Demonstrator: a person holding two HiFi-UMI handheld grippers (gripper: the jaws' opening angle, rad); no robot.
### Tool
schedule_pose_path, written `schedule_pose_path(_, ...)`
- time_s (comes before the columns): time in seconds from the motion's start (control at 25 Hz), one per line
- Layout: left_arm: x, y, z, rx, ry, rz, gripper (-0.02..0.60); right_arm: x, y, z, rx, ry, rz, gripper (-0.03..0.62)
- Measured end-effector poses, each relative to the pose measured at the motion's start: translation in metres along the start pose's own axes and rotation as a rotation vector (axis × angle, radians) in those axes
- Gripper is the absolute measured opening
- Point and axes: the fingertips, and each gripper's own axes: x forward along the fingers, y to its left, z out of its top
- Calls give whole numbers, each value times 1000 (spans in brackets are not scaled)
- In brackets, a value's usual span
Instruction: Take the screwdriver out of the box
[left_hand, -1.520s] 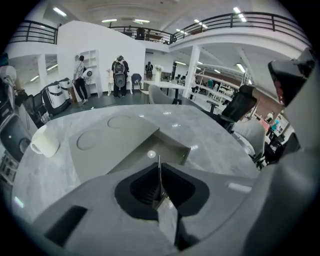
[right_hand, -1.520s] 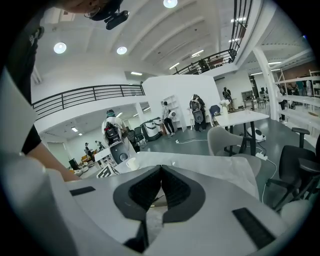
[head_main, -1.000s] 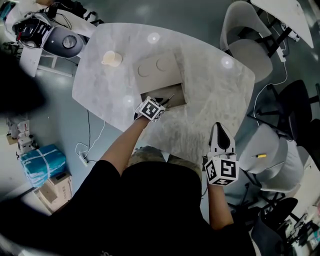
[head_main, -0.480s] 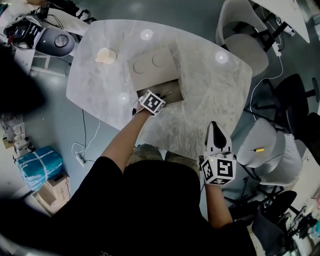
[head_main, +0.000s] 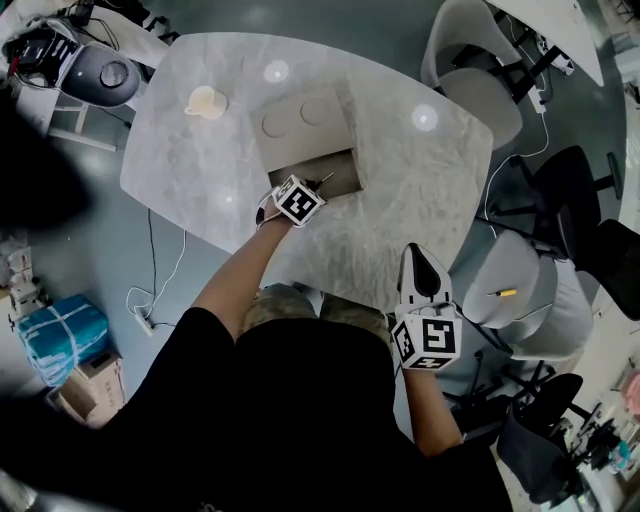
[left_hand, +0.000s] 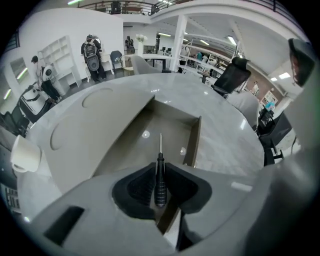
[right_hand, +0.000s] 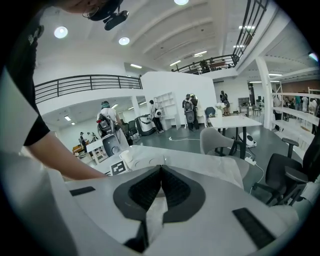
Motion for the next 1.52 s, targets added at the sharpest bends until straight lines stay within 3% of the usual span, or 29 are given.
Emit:
schedule_pose_path(0.2,-42,-11,3,-16,-139,23,67,-19,20,7,-21,-51,-29,11)
schedule_pose_path(0.48,-138,-36,-13,-124,-390,1,67,-60,57,8,-22,-123,-109,11)
schedule_pose_path(0.72,-240,-76,-65,-114,-595,-23,66,-99,123,-4,-38,-175,-115,11)
schedule_pose_path(0.88,-305,-97,-113,-181,-726,-29,67,-123,165,-7,-55,-223,-115,11)
schedule_pose_path(1.16,-408,-134,-185,-235,-895,36,67,-168,227,-39,-71,-226,-108,11)
schedule_pose_path(1.52,-506,-140,-212,-185,-1057,189,66,-194,268,-21,-179,-272,-87,11)
